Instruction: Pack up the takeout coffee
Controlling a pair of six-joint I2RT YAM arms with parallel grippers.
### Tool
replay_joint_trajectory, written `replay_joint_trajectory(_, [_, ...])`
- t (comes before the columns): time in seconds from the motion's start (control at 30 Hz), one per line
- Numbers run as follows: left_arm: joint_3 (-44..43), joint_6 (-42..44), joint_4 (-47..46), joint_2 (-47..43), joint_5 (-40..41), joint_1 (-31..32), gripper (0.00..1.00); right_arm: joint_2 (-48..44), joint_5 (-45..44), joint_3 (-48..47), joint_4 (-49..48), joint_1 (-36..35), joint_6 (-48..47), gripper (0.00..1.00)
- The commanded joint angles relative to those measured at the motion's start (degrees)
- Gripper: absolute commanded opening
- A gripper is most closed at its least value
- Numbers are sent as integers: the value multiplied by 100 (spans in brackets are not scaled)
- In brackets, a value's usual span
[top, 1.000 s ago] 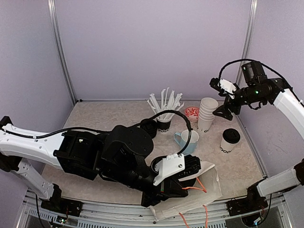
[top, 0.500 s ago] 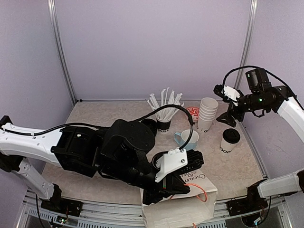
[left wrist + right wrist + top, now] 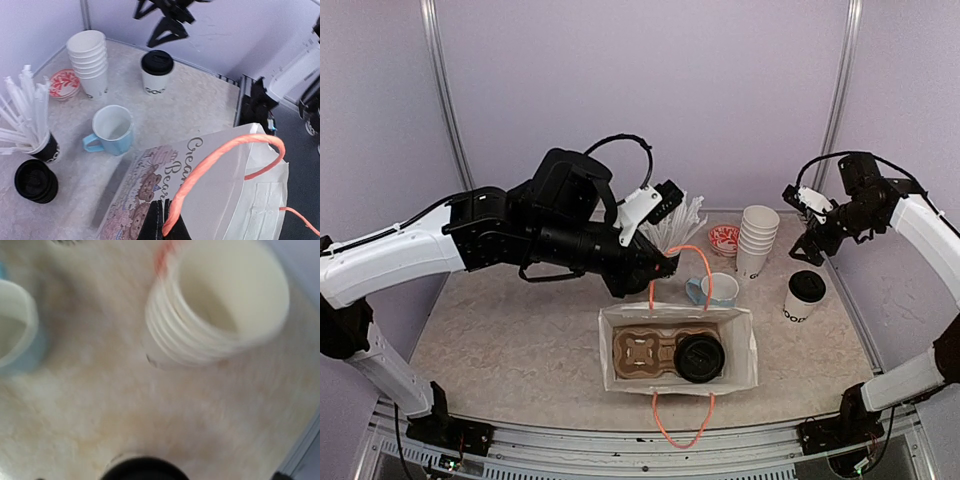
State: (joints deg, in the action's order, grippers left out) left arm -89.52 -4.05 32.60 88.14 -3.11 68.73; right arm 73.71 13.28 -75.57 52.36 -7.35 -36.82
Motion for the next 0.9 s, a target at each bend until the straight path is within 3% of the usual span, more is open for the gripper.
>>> replay_joint_trajectory(0.0, [-363, -269, 462, 127, -234, -621, 0, 452, 359, -19, 134, 655, 568, 86])
replay_joint_trajectory(0.17, [-506, -422, 597, 388, -41, -1174, 0, 950, 1167, -14, 94, 1446, 1029, 78])
replay_joint_trajectory(0.4, [-516, -361, 73, 507, -5, -1787, 0, 1512, 1721, 133, -118, 1779, 1462, 77])
replay_joint_trajectory(0.47, [-504, -387, -48, 549, -27, -1909, 7, 1648, 1798, 193, -199, 1856, 1491, 78])
replay_joint_trajectory(0.7, [-563, -414, 14, 502, 190, -1987, 45, 2120, 2154, 281, -139, 2022, 1366, 80])
replay_joint_trajectory(0.87, [-603, -355, 167, -3, 886, -1805, 56, 2146, 2443, 470, 43, 2035, 1213, 79])
